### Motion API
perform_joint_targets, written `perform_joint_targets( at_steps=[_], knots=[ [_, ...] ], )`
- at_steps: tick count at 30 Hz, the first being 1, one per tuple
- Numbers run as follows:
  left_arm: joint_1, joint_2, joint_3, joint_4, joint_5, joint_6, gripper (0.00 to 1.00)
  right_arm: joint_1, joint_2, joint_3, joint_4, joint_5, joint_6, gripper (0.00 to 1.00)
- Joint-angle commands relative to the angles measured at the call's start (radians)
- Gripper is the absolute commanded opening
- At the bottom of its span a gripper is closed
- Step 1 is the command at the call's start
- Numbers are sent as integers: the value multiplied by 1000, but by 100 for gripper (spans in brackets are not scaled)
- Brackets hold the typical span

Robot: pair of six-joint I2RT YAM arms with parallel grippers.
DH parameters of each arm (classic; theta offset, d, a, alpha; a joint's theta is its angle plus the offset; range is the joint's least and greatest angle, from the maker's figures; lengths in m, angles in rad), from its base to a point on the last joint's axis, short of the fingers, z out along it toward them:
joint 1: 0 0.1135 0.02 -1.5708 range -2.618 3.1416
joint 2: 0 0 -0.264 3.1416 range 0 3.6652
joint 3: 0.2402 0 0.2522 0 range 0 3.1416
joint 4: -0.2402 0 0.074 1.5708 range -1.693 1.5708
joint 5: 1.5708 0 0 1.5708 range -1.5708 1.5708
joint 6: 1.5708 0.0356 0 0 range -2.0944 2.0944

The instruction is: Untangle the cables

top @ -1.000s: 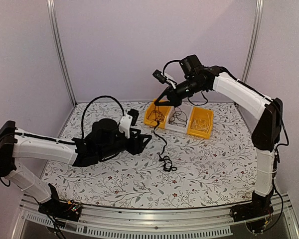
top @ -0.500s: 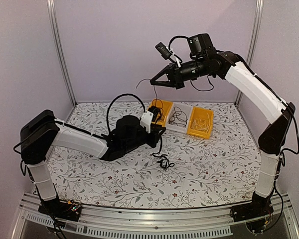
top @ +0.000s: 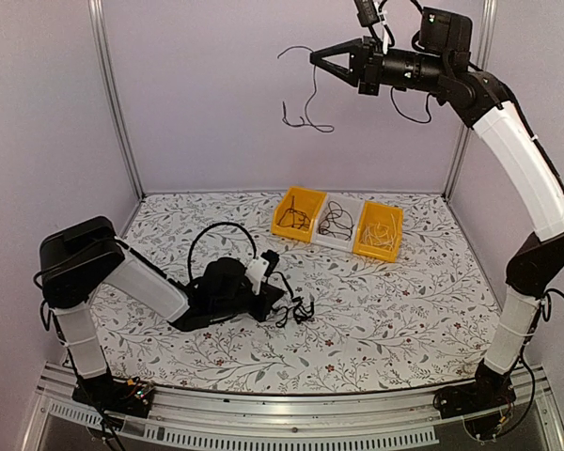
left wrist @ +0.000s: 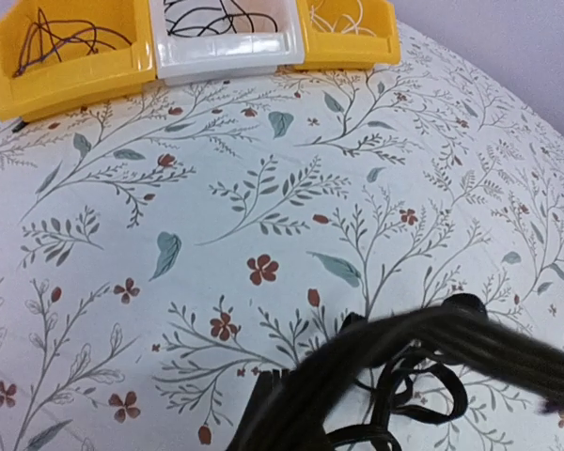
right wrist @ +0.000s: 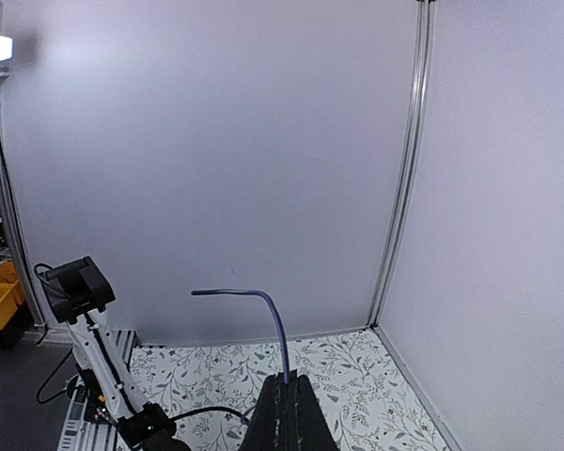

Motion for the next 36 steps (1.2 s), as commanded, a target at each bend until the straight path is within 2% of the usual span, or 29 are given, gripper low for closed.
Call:
perform_joint_targets(
  at_steps=[1,4,11,16,26,32,36],
  knots=[
    [4,-77,-64,-34,7,-49,0,-24,-15,16,115,107,-16,0],
    [0,-129,-108,-80,-18,-70,2,-43,-5,17,148,145,-33,0],
    [-27,-283,-135,-231,-154,-111,35,-54,35,-44,156,202,-97,0],
    [-41,-379,-127,-305,-191,-124,46,-57,42,-156,187,227,-129,0],
    [-53,-575,-98,-423,-251,-117,53,-78,126,-216,191,290,-157,0],
    [-53,-633,-9,-432,-292,-85,55,-77,133,-259,159,218,-173,0],
    [-53,-610,52,-396,-249,-46,55,-72,118,-297,134,162,-158,0]
  ],
)
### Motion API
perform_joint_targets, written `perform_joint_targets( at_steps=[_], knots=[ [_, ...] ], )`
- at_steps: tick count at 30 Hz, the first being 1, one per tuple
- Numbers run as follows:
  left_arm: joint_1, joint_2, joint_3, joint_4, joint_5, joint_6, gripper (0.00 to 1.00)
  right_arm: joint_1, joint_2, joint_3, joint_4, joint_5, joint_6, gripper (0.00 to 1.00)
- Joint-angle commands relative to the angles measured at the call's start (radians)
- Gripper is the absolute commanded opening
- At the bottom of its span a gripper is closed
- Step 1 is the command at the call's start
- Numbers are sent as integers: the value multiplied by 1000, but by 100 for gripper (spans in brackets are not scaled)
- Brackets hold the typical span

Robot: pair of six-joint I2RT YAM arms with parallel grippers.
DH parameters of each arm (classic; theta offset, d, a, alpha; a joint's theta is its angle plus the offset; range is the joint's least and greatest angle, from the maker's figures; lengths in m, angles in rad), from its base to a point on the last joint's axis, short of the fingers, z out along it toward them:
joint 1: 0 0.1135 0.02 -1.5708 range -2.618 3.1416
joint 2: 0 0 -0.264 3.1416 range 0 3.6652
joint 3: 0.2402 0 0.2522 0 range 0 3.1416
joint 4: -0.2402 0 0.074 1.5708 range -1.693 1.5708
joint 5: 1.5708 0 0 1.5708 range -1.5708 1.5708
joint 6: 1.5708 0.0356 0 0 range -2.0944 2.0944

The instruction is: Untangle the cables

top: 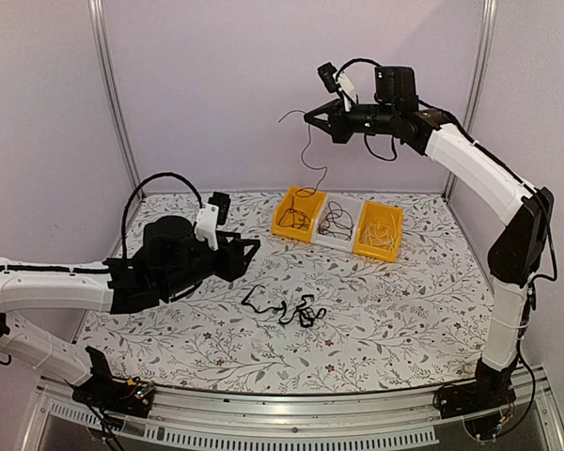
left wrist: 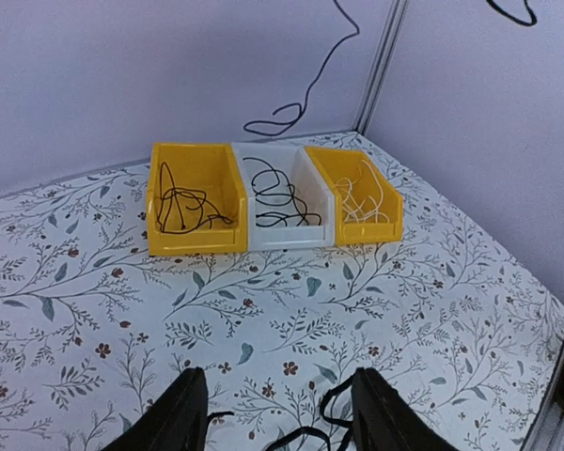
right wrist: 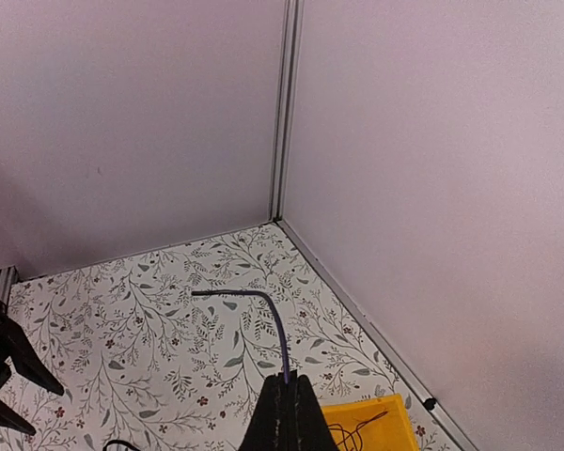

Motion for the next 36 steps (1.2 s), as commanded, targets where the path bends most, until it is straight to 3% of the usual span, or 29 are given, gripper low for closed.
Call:
perform_joint_targets(
  at_steps=[1,7,14,36],
  knots=[
    [-13,18,76,38,33,60,55,9,-19,-46,-28,-78,7,0],
    [-12,101,155,52,60,101,56,58,-54,-90,-47,-112,8,0],
    [-9,175,231,-45,-43,68,56,119,-88,-108,-61,-136,10,0],
    [68,216,198,70,18,-26,39,158,-111,-111,-69,-153,4,0]
  ],
)
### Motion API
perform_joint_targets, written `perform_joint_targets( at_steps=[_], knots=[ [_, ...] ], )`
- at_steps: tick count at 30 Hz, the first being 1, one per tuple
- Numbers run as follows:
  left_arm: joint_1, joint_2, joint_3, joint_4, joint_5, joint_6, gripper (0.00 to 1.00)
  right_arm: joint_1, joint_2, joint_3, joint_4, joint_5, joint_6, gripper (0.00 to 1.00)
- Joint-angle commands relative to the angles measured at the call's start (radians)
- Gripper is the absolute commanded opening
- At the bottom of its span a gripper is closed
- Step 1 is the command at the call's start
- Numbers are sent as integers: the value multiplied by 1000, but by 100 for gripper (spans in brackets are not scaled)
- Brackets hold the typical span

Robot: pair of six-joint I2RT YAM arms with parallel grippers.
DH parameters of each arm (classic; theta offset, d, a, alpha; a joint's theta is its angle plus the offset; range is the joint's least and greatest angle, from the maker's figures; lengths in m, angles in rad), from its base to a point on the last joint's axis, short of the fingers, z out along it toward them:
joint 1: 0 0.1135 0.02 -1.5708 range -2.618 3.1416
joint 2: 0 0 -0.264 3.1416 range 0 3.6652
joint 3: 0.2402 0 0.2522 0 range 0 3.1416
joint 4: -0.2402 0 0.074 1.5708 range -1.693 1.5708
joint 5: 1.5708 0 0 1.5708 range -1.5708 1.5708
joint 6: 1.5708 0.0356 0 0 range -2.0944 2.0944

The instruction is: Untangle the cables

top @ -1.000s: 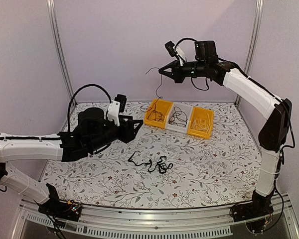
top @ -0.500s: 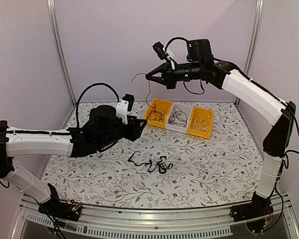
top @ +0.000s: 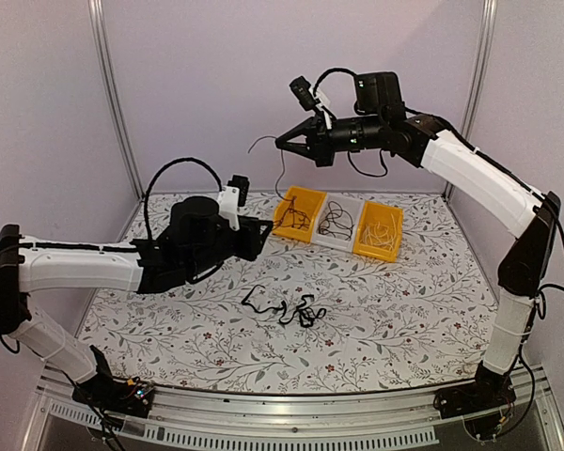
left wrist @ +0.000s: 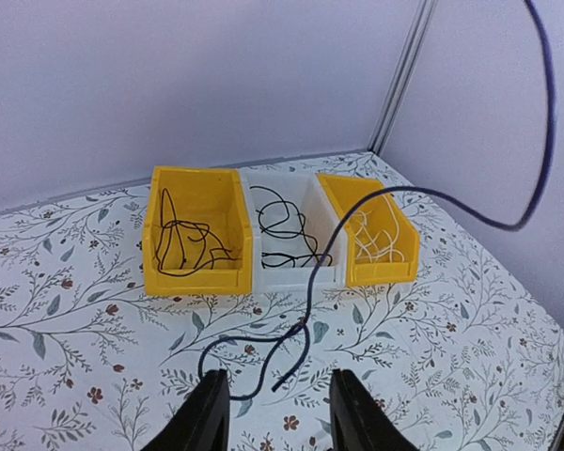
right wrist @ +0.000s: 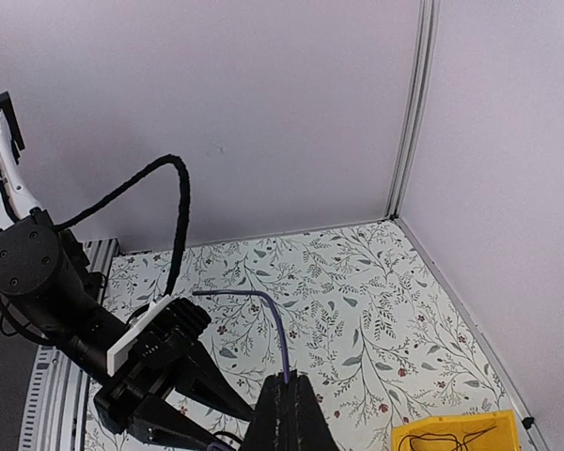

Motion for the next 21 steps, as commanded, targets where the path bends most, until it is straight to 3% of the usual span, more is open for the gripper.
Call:
perform_joint_targets(
  at_steps=[1,8,16,21],
  knots=[
    [30,17,-6,53,38,-30,39,9,-31,-2,-6,-17,-2,0],
    [49,40,-3,79,109,-36,28,10,-31,-2,-5,-12,-2,0],
    [60,29,-32,123,144,-43,0,10,-28,-2,-1,-3,-4,0],
    [64,3,-61,120,130,-56,0,10,-25,10,0,31,-10,0]
  ],
)
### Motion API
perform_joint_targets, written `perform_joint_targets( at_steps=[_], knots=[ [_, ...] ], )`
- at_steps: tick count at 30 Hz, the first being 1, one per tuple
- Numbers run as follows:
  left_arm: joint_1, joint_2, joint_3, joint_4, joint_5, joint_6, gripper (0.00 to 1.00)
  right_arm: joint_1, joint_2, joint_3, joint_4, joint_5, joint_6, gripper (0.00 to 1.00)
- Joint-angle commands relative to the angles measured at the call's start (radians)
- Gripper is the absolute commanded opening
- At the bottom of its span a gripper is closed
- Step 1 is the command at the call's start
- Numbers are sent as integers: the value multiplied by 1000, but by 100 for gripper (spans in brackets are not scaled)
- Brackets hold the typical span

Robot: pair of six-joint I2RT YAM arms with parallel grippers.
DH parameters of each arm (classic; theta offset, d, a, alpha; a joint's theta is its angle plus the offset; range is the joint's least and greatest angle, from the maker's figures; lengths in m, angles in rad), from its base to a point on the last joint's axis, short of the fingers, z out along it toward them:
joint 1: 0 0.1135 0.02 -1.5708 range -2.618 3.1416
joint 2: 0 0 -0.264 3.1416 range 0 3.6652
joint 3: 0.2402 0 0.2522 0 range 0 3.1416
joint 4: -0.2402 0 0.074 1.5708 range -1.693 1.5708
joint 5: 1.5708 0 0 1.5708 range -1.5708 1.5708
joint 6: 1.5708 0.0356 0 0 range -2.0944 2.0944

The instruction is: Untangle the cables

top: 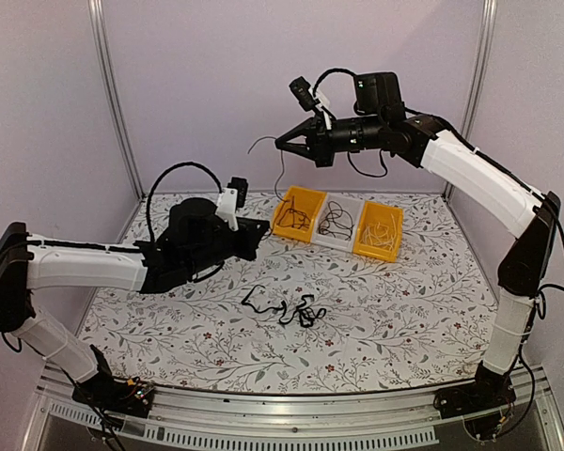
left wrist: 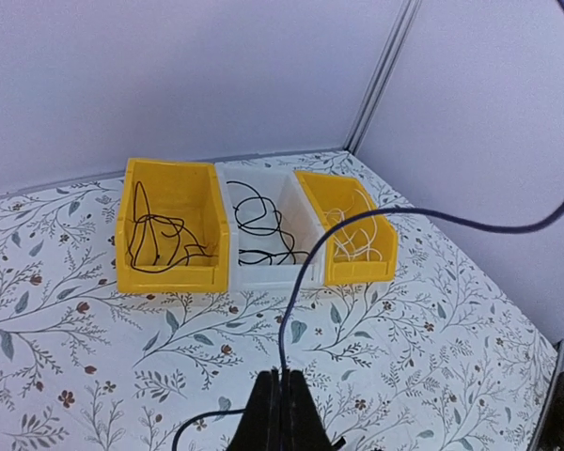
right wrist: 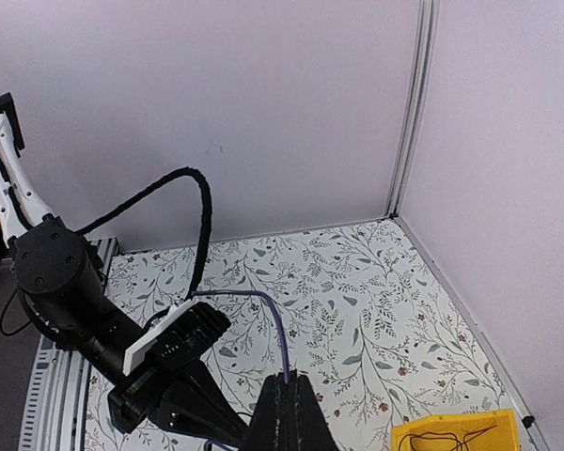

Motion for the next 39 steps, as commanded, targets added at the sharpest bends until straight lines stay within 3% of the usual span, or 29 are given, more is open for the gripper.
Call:
perform_joint_targets(
  at_steps=[1,6,13,19,23,27,30,39],
  knots=[
    [14,-42,-40,16,-1,-17,0,6,-24,18,3,60,-10,0],
    [15,-197,-210,-77,-77,-76,0,-73,2,97,31,182,-54,0],
    [15,-562,-550,-310,-186,-324,0,-213,58,226,87,274,-45,0],
    [17,-786,-664,-401,-257,-447,0,-224,79,238,103,269,-46,0],
    [18,-786,-640,-444,-279,-433,0,-225,109,243,105,254,-25,0],
    [18,-734,-564,-365,-270,-327,35,-219,140,234,92,218,-29,0],
    [18,-674,-498,-334,-267,-266,48,-212,162,238,110,215,-32,0],
    [17,-590,-439,-318,-204,-231,52,-202,225,301,165,247,-42,0]
  ],
)
